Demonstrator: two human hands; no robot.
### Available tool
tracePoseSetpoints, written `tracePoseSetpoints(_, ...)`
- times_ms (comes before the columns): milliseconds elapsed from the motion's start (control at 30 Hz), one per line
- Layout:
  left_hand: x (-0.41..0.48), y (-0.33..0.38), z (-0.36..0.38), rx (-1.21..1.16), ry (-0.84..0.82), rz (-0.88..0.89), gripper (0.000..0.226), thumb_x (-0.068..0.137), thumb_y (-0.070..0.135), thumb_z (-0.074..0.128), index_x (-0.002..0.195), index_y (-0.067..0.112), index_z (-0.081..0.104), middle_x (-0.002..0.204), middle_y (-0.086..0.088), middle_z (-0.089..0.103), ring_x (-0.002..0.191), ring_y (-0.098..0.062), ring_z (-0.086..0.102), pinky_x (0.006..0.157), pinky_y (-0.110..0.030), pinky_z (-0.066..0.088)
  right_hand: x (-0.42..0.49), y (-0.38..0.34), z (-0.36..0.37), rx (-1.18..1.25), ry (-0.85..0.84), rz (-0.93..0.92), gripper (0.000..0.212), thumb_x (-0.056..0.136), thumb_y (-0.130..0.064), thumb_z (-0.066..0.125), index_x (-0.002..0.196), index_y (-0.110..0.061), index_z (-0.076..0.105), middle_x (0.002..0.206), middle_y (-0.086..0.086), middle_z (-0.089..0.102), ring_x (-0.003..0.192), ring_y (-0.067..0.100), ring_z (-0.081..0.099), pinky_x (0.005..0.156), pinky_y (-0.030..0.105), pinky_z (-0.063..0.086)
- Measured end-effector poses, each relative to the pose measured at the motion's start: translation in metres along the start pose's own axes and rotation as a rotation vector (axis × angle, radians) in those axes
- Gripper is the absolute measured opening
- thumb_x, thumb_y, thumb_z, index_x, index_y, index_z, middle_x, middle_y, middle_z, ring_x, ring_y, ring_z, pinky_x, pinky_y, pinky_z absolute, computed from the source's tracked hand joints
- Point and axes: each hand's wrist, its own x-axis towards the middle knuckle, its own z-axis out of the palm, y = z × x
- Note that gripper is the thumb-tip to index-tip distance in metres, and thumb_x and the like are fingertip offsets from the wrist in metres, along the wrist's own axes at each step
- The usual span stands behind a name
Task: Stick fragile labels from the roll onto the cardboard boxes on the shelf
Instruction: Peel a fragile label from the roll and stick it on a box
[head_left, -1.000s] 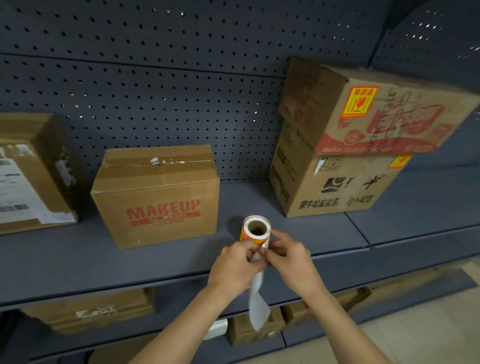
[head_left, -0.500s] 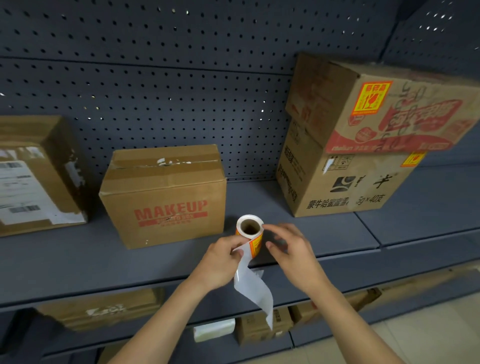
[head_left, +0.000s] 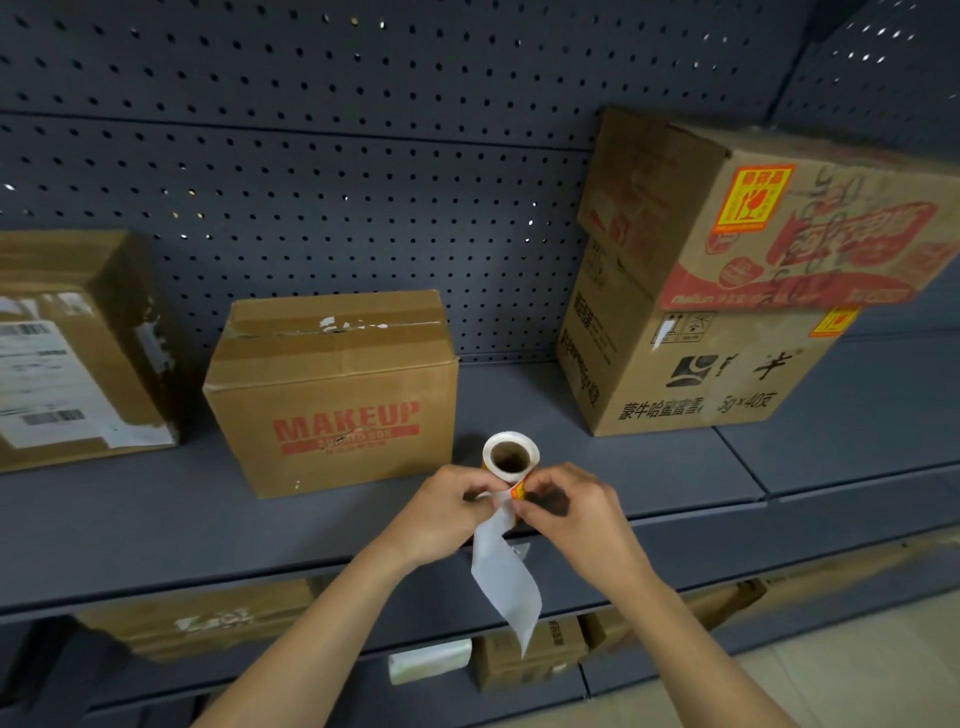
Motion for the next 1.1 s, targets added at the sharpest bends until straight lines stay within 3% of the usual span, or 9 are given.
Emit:
tracePoseSetpoints(167, -0.004, 0.001, 0.002, -0.047, 0.001, -0.021, 0.015, 0.097, 0.005, 0.061, 0.099, 0.004, 0.076, 0.058, 0.016, 0.061, 0.049, 0.004, 0.047, 0.056, -0.014, 0.038, -0.001, 0.001, -0.001, -0.008, 0.001, -0.001, 0.019, 0.08, -0.032, 0.082, 0.09, -0.02, 0.072, 0.088, -0.014, 0.068, 0.085, 0.001, 0.065, 0.074, 0.014, 0.052)
tracePoseSetpoints(300, -0.007, 0.0, 0.004, -0.032, 0.01, -0.022, 0.013, 0.095, 0.005, 0.065, 0.099, 0.005, 0.077, 0.061, 0.02, 0.067, 0.052, 0.011, 0.053, 0.055, -0.007, 0.037, -0.004, 0.004, -0.004, -0.026, -0.026, -0.02, 0.007, 0.085, -0.02, 0.075, 0.088, -0.025, 0.072, 0.087, -0.014, 0.068, 0.086, 0.003, 0.064, 0.073, 0.012, 0.048)
tracePoseSetpoints(400, -0.008, 0.0, 0.004, -0.047, -0.003, -0.011, 0.013, 0.095, 0.007, 0.066, 0.1, 0.007, 0.078, 0.067, 0.018, 0.071, 0.058, 0.011, 0.058, 0.057, -0.006, 0.039, -0.006, 0.002, -0.006, 0.007, -0.035, -0.021, 0.008, 0.084, -0.029, 0.078, 0.09, -0.026, 0.073, 0.089, -0.014, 0.068, 0.086, 0.002, 0.065, 0.074, 0.012, 0.05)
tracePoseSetpoints(533, -0.008, 0.002, 0.009, -0.026, -0.019, 0.002, 0.016, 0.097, 0.006, 0.063, 0.103, 0.0, 0.076, 0.056, 0.023, 0.063, 0.051, 0.013, 0.052, 0.054, -0.005, 0.037, -0.006, 0.002, -0.006, -0.006, -0.032, -0.022, 0.01, 0.085, -0.031, 0.078, 0.089, -0.024, 0.071, 0.087, -0.014, 0.068, 0.084, 0.003, 0.065, 0.072, 0.014, 0.051)
tracePoseSetpoints(600, -0.008, 0.003, 0.009, -0.036, -0.021, -0.004, 0.015, 0.096, 0.007, 0.065, 0.103, 0.005, 0.078, 0.074, 0.013, 0.075, 0.066, 0.01, 0.061, 0.064, -0.008, 0.04, -0.007, 0.004, -0.008, 0.001, -0.054, -0.015, 0.006, 0.088, -0.028, 0.075, 0.091, -0.024, 0.071, 0.089, -0.013, 0.068, 0.085, 0.004, 0.066, 0.075, 0.02, 0.054)
tracePoseSetpoints(667, -0.007, 0.0, 0.009, -0.056, 0.0, -0.006, 0.016, 0.094, 0.008, 0.067, 0.104, 0.01, 0.079, 0.095, -0.003, 0.079, 0.089, -0.007, 0.072, 0.076, -0.021, 0.051, -0.009, 0.005, -0.01, -0.017, -0.072, -0.021, 0.004, 0.091, -0.025, 0.071, 0.094, -0.024, 0.07, 0.091, -0.014, 0.067, 0.087, 0.003, 0.065, 0.077, 0.023, 0.054)
tracePoseSetpoints(733, -0.006, -0.002, 0.011, -0.056, 0.011, -0.006, 0.017, 0.093, 0.008, 0.068, 0.104, 0.014, 0.08, 0.101, -0.005, 0.079, 0.104, -0.02, 0.072, 0.091, -0.034, 0.053, -0.01, 0.004, -0.013, -0.036, -0.076, -0.023, 0.004, 0.093, -0.022, 0.068, 0.095, -0.024, 0.07, 0.091, -0.014, 0.067, 0.087, 0.003, 0.064, 0.077, 0.02, 0.053)
tracePoseSetpoints(933, -0.003, -0.004, 0.015, -0.046, 0.106, -0.029, 0.017, 0.092, 0.008, 0.068, 0.099, 0.018, 0.081, 0.096, 0.004, 0.08, 0.095, -0.007, 0.071, 0.089, -0.032, 0.052, -0.011, 0.002, -0.02, 0.025, 0.073, 0.133, 0.009, 0.091, -0.018, 0.067, 0.085, -0.024, 0.071, 0.081, -0.013, 0.07, 0.08, -0.001, 0.064, 0.066, 0.01, 0.046)
tracePoseSetpoints(1100, -0.004, 0.003, 0.009, -0.014, 0.189, -0.026, 0.017, 0.093, 0.008, 0.066, 0.096, 0.017, 0.08, 0.092, 0.009, 0.079, 0.091, -0.004, 0.072, 0.084, -0.027, 0.053, -0.007, 0.004, -0.033, 0.082, 0.201, 0.258, 0.011, 0.089, -0.017, 0.066, 0.081, -0.023, 0.072, 0.073, -0.009, 0.071, 0.075, 0.004, 0.065, 0.064, 0.018, 0.048)
